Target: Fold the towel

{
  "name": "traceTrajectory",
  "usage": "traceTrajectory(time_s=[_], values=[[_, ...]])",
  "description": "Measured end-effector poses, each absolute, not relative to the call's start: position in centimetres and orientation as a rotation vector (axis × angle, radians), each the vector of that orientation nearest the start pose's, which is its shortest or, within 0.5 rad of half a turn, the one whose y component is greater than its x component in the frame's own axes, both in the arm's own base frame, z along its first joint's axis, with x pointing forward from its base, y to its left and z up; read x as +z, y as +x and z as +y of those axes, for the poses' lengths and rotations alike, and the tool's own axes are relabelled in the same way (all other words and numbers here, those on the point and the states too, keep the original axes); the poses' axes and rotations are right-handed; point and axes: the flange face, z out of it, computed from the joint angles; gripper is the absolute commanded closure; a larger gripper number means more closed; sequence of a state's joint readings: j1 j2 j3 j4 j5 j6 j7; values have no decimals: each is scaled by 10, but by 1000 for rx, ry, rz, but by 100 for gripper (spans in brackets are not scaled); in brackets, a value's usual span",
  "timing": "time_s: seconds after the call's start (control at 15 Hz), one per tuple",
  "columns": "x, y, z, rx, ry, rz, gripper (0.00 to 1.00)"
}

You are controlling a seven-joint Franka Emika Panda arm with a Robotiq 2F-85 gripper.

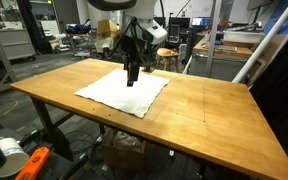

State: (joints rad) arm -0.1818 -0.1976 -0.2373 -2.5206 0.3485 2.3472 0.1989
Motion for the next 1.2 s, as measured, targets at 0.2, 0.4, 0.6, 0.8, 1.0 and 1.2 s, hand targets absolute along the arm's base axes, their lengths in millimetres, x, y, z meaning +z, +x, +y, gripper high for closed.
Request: traceTrajectory(time_s=[0.2, 0.4, 0.6, 0.8, 1.0, 1.2], values=[[332, 419, -192, -83, -2582, 1211, 0], [313, 423, -213, -83, -2596, 1242, 0], [293, 420, -231, -50, -2602, 1279, 0], [277, 417, -237, -6, -2601, 1302, 0], [266, 415, -236, 31, -2605, 1305, 0], [254, 415, -233, 72, -2609, 1303, 0]])
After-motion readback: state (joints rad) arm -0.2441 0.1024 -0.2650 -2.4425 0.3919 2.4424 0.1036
